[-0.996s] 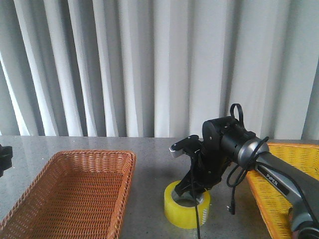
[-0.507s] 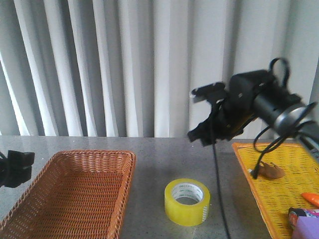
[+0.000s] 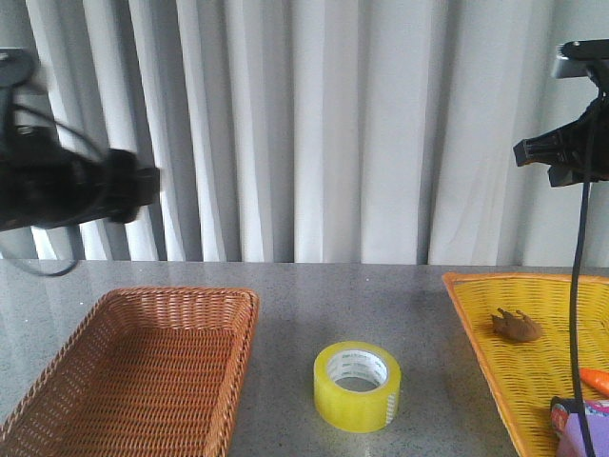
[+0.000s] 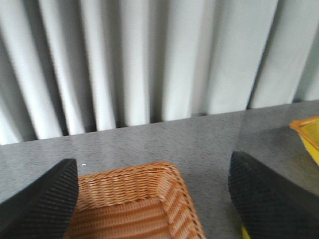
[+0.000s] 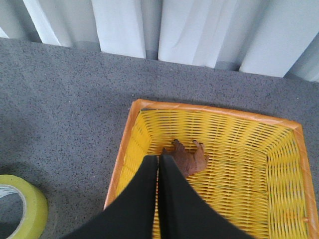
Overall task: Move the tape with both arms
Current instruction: 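Open the right gripper and raise it away from the tape, then reach the left gripper down and grasp the tape roll's rim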
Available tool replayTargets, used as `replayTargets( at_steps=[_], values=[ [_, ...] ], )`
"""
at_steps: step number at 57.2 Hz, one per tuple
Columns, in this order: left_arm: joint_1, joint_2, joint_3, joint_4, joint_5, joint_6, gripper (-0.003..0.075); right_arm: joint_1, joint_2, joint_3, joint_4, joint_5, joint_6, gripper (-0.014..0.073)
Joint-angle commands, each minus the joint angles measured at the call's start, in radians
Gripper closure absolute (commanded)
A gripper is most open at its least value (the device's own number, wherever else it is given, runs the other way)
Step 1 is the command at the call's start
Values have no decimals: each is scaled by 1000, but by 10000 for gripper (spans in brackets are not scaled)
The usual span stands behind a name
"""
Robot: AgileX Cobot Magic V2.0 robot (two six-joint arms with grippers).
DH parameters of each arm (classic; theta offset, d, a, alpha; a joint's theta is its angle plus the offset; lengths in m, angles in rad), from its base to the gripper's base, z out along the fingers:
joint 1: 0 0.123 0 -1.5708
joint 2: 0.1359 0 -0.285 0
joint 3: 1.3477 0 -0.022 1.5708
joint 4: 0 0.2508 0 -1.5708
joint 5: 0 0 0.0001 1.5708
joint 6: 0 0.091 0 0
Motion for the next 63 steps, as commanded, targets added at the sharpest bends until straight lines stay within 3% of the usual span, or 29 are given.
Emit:
replayTargets(
  at_steps=[1, 26, 63],
  values=[
    [-60, 64, -127, -7, -31, 1, 137, -5, -49, -24, -1, -48, 0, 602],
    [-209, 564, -524, -10, 91, 1, 137, -5, -47, -24, 4, -48, -5, 602],
    [-262, 791, -534, -95, 27, -5, 144, -5, -47, -24, 4, -48, -4, 602]
  ],
)
